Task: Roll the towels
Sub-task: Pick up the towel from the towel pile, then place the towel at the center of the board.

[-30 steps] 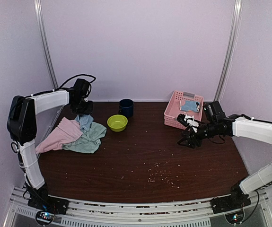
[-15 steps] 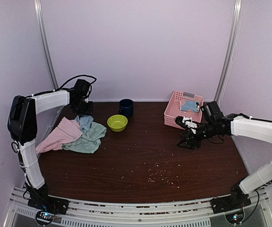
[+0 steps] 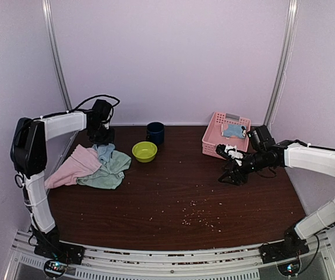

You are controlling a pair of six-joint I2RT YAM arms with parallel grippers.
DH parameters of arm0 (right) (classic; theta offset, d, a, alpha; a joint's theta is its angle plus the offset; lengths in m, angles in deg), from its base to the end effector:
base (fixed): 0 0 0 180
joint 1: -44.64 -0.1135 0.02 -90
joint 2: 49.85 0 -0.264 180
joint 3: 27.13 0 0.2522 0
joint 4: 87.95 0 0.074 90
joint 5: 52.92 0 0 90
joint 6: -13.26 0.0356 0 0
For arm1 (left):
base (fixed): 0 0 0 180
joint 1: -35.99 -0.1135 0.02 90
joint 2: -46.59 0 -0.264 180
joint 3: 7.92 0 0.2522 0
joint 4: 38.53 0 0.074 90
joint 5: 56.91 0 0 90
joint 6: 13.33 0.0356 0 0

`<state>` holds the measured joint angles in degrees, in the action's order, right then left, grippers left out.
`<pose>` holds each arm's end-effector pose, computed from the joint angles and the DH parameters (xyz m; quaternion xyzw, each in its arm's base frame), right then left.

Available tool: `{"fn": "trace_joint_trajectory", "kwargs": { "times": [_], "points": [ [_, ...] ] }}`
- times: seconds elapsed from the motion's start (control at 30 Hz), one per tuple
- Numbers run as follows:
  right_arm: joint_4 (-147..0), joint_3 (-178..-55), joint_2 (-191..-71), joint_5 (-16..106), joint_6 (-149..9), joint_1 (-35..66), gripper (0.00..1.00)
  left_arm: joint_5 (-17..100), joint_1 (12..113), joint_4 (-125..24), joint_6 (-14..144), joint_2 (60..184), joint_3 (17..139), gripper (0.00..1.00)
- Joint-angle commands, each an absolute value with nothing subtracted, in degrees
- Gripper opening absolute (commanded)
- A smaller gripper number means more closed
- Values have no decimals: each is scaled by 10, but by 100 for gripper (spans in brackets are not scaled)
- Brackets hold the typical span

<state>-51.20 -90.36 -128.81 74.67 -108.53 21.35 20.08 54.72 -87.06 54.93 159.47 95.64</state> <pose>0.2435 0.1285 0.2232 -0.5063 0.7469 0.2817 0.3262 0.4092 -0.1303 0.2239 -0.0564 0.9536 0.0070 0.2958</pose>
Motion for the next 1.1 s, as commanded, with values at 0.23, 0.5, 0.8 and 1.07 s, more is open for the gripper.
{"fn": "trace_joint_trajectory", "kwargs": {
  "times": [0.23,0.5,0.8,1.07],
  "points": [
    [-507,-912,-1271,735,-1095,210,60,136,545,-923,609,1424,1045,0],
    [-513,-911,-1263,733,-1087,210,60,322,586,-937,678,1386,1294,0],
    [-471,-1005,-1252,719,-1025,242,60,549,813,-869,736,1360,1303,0],
    [-335,-1132,-1256,801,-1016,325,60,616,895,-791,706,1325,1283,0]
  ]
}}
